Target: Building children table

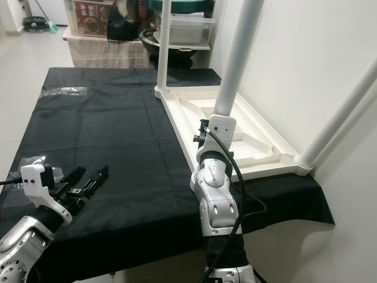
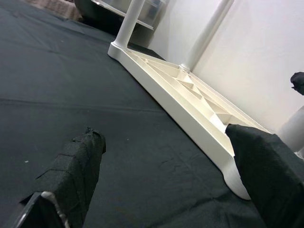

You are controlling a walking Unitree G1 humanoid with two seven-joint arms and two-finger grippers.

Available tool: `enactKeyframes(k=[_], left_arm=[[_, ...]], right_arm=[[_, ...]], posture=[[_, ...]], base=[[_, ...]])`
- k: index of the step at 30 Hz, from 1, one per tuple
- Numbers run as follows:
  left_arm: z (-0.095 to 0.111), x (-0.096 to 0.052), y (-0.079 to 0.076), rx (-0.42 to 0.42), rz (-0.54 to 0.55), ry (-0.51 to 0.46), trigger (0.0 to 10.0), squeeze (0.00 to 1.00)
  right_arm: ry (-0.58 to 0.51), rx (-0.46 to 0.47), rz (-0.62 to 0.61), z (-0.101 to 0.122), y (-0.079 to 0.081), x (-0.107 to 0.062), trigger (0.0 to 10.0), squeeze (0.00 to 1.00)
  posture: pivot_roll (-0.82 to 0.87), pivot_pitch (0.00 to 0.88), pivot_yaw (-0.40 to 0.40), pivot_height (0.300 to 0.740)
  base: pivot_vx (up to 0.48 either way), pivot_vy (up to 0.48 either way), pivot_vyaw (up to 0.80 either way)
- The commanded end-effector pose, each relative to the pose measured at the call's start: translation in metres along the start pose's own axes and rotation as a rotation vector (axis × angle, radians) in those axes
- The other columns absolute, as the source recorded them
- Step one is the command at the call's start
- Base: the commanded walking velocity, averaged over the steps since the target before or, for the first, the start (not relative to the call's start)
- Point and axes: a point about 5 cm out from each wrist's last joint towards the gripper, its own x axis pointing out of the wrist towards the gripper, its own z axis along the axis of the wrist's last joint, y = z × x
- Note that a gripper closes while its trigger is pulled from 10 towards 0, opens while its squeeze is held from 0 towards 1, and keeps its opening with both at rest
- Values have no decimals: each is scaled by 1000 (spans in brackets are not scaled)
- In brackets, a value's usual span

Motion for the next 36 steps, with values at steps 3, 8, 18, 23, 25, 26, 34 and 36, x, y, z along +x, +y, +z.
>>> enactKeyframes(k=[3, 8, 18, 23, 25, 26, 34, 36], left_arm=[[-3, 2, -1, -3, -11, 8, 10000, 0], [-4, 2, 0, -4, -13, 11, 10000, 0], [-4, 2, 0, -7, -16, 15, 10000, 0], [-4, 2, -1, -7, -18, 17, 10000, 0], [-4, 2, -1, -7, -18, 18, 10000, 0], [-4, 2, -1, -7, -18, 19, 10000, 0], [-5, 2, 0, -10, -21, 22, 10000, 0], [-5, 2, 0, -11, -25, 24, 10000, 0]], right_arm=[[-35, -6, -28, 4, -8, 1, 10000, 431], [-81, 1, -27, 14, -8, 2, 10000, 1000], [-176, 18, -13, 29, -8, -1, 10000, 1000], [-193, 32, 11, 33, -7, -2, 10000, 1000], [-196, 39, 29, 35, -6, -3, 10000, 1000], [-200, 42, 55, 37, -5, -2, 10000, 1000], [-196, 28, 146, 45, -13, 5, 10000, 1000], [-186, 19, 185, 46, -15, 7, 10000, 1000]], posture=[[67, 0, -124, 740], [67, 0, -122, 740], [64, 0, -118, 740], [63, 0, -117, 740], [62, 0, -116, 740], [61, 0, -114, 740], [54, 0, -108, 740], [51, 0, -105, 740]], base=[[0, 0, 0], [0, 0, 0], [0, 0, 0], [0, 0, 0], [0, 0, 0], [0, 0, 0], [0, 0, 0], [0, 0, 0]])
